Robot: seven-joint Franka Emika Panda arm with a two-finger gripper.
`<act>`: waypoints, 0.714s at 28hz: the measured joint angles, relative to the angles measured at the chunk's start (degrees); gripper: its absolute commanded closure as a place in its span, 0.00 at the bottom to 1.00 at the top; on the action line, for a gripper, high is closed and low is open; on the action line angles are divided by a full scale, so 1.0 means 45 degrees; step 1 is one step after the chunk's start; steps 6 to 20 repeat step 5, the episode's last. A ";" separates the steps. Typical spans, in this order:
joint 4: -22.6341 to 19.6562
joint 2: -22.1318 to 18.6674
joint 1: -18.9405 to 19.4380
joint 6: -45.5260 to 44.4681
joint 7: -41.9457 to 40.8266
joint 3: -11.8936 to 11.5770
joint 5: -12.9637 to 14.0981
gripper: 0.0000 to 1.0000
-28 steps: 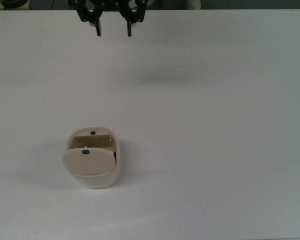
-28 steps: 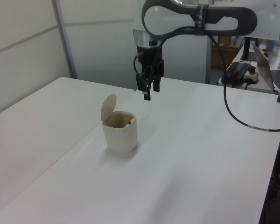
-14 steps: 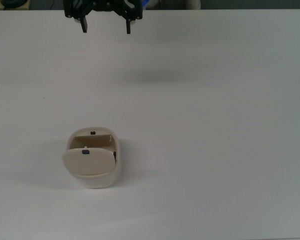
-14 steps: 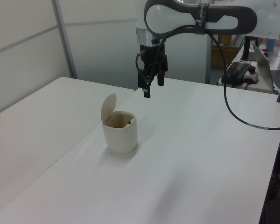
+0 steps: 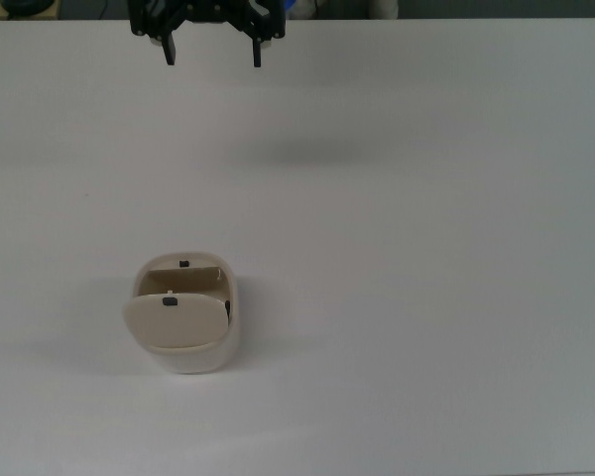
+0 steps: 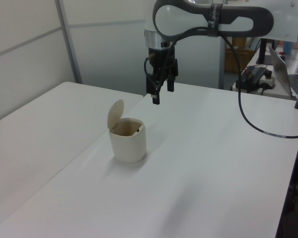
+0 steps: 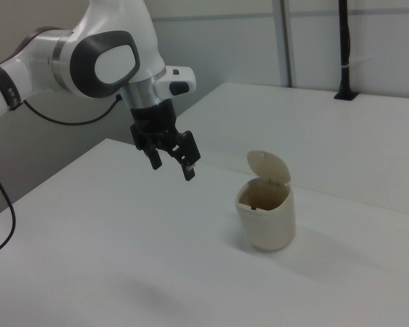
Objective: Open the trash can
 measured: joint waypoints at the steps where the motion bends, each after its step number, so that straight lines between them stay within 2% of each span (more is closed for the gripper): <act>1: 0.0000 0.0000 0.0000 0.0000 0.0000 0.0001 0.0000 0.00; 20: 0.0000 0.0000 0.0000 0.0000 0.0000 0.0000 0.0000 0.00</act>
